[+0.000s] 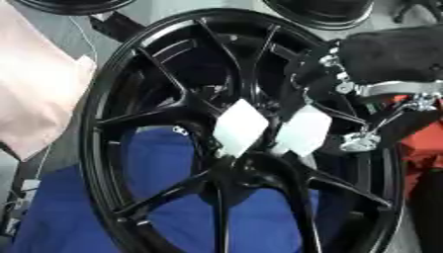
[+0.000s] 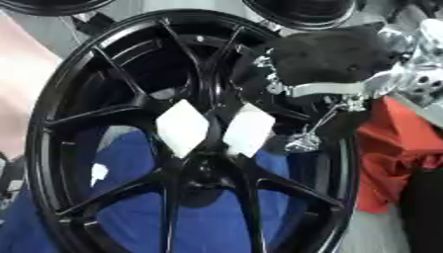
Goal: Pull the pin out of the wheel hub.
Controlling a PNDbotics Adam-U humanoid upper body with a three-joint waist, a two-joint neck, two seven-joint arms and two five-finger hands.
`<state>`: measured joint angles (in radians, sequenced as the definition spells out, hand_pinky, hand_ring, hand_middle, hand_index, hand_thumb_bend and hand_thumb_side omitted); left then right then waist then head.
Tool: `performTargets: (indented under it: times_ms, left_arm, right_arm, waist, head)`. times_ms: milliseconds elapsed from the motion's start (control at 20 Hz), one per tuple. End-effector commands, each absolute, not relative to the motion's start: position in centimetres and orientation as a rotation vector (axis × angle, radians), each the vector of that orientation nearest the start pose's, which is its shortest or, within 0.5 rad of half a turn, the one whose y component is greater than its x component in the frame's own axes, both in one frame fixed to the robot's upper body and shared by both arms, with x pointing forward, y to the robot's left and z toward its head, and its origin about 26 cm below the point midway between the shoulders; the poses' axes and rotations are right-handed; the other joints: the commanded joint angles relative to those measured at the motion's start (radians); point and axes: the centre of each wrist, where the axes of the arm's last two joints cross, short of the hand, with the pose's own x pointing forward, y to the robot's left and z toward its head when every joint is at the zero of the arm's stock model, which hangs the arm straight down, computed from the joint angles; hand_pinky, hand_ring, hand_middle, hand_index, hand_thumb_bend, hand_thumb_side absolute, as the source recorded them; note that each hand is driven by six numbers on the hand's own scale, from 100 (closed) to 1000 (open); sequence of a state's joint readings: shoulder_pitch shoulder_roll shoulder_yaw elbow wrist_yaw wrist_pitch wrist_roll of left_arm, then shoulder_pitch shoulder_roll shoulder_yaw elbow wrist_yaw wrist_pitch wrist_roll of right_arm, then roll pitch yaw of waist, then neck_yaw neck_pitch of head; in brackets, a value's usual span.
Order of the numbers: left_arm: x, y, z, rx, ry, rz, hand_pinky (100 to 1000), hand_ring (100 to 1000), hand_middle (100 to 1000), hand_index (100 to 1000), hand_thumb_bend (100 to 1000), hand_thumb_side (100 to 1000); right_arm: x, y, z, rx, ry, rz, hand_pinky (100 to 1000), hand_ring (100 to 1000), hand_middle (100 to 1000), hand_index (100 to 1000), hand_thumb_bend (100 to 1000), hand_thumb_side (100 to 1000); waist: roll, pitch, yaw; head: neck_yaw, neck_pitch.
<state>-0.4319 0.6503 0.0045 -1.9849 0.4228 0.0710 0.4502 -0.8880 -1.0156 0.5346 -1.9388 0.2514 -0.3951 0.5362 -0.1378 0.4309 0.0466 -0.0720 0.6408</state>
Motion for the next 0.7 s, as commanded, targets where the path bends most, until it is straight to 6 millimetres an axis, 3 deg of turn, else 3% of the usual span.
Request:
performTargets:
  times_ms: [50,350,700]
  left_arm:
    - [29.96,29.42,27.79,0.197,-2.338,0.037,824,600,552,674,100,698]
    - [29.95,29.46,27.77,0.200,-2.338,0.043,825,600,549,673,100,699]
    - [29.94,29.51,27.68,0.204,-2.331,0.052,826,598,547,672,100,701]
  right_arm:
    - [30.37,-22.21,33.50,0.579,1.927,-2.465,868,761,677,755,315,100]
    - [30.35,-21.99,33.52,0.561,1.944,-2.458,860,740,635,723,272,100]
    - [30.21,-21.86,33.64,0.547,1.990,-2.422,857,682,537,642,163,100]
  waist:
    - [0.006,-0.029,-0.001]
    - [0.005,-0.026,0.001]
    - [0.004,-0.027,0.000]
  head:
    - [0.002,-0.002]
    - [0.003,-0.001]
    - [0.005,0.002]
